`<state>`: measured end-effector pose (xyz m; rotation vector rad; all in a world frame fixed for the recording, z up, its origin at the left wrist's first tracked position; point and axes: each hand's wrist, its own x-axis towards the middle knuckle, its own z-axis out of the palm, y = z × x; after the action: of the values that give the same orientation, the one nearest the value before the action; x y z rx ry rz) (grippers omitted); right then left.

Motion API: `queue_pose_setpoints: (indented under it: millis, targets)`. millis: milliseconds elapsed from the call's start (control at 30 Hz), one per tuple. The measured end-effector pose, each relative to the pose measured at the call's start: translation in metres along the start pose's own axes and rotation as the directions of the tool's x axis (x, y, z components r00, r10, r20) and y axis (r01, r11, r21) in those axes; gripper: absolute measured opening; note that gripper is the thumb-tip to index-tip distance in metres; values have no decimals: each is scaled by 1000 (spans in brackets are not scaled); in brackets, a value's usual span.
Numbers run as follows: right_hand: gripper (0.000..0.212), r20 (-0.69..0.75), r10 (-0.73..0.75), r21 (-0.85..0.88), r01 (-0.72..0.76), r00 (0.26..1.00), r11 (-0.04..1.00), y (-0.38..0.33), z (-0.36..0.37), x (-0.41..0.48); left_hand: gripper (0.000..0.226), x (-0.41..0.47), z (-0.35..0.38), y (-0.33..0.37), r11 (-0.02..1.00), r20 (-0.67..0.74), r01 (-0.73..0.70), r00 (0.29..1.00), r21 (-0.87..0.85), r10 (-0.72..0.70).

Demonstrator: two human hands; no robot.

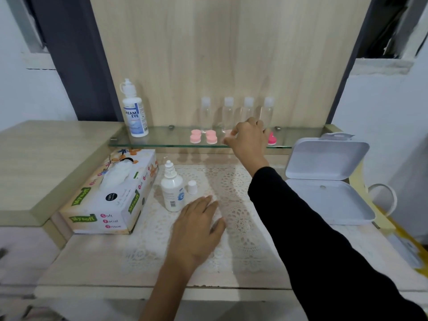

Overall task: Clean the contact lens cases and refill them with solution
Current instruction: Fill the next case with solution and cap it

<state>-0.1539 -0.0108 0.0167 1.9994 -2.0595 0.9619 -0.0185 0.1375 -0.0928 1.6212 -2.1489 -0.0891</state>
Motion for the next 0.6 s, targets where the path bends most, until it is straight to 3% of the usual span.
queue_pose_setpoints:
  millis: [267, 600]
  targets:
    - [47, -122, -35, 43, 40, 992, 998, 15, 2, -8, 80, 2, 3, -1, 1000, -25, 7, 1000, -10, -7]
    - [26, -207, -117, -93, 99, 971, 991, 32, 1, -16, 79, 1, 0, 1, 1000, -35, 17, 999, -13, -18]
